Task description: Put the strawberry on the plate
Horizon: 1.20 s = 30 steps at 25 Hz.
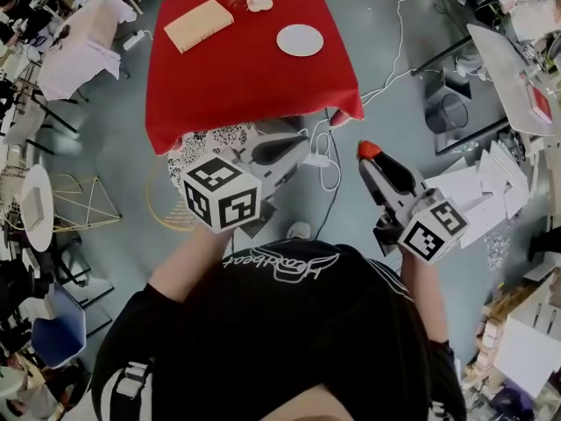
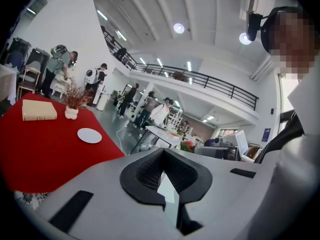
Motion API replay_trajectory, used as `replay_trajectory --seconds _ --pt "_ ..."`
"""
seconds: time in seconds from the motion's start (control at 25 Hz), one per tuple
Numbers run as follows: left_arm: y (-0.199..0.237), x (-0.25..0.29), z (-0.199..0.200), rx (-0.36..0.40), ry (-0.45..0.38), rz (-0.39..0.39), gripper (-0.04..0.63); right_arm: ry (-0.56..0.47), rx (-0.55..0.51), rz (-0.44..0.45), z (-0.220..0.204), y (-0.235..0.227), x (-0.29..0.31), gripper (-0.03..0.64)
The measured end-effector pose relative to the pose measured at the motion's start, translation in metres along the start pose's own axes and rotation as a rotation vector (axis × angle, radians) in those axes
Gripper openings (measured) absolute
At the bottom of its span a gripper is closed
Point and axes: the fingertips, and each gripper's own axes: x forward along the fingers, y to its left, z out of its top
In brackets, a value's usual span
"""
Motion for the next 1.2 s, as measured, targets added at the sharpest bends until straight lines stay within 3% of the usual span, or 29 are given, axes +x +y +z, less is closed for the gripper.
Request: replay_trajectory --seconds 0.56,1.2 --pt "0.052 0.017 0.033 0.017 -0.048 0.084 0.006 0.018 -0.014 0.105 0.022 -0.033 0.063 0.126" --pt "0.155 0.078 0.074 -0.035 -0.048 0.209 0.006 0.089 0.001 0.264 0.063 -0.118 0.180 0.126"
